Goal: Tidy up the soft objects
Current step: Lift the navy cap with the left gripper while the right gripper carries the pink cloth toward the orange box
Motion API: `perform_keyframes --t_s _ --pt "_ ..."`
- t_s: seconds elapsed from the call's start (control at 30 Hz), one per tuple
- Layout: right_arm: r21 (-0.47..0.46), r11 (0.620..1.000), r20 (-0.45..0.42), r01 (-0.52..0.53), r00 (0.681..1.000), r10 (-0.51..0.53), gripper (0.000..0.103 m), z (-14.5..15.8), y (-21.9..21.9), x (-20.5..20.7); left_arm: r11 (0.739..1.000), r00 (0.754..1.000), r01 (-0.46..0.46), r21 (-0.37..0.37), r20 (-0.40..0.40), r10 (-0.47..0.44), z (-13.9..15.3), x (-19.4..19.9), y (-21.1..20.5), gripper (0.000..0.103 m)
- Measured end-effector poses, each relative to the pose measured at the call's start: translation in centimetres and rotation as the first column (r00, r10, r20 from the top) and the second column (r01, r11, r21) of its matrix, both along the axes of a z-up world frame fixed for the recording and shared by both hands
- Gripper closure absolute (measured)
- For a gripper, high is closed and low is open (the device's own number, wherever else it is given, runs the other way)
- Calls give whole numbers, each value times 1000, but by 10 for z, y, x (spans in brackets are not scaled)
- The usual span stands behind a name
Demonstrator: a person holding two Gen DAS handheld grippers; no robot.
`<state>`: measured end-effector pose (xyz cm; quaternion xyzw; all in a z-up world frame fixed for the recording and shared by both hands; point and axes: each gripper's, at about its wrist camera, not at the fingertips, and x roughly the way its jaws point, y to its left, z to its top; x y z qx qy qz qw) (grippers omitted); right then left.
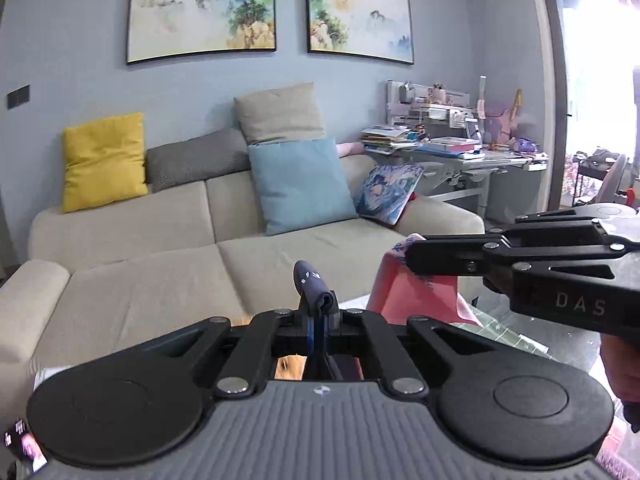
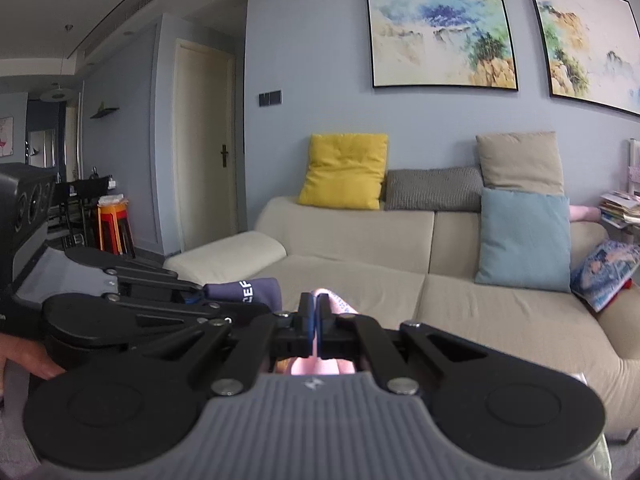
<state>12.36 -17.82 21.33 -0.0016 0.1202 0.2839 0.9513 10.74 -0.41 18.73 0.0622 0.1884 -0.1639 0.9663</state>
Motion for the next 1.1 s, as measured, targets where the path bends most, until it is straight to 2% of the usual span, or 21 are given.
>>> perform_keyframes --t_s 0.23,0.37,0.5,0.7,0.87,1.0,1.1 --pt "5 999 27 -37 999 37 103 48 13 61 995 996 95 43 -7 -94 48 60 10 99" --pt "-39 999 59 -34 998 36 103 68 28 102 989 993 119 88 -19 -118 70 100 11 99" --pt "-82 996 53 -24 998 28 103 76 40 145 990 996 86 110 -25 -84 79 139 21 99" --pt "-103 995 16 -2 1000 4 103 60 49 206 993 1000 -8 121 1 8 81 199 43 99" --pt "-95 995 -67 4 998 -10 103 29 52 251 989 998 -56 137 -6 57 58 240 57 99" --pt "-100 995 -193 -15 981 -5 103 -16 57 284 981 993 -27 190 -110 49 15 268 60 99" --pt "-92 995 -301 -31 953 1 103 -53 62 307 979 976 18 202 -217 27 -24 284 63 99"
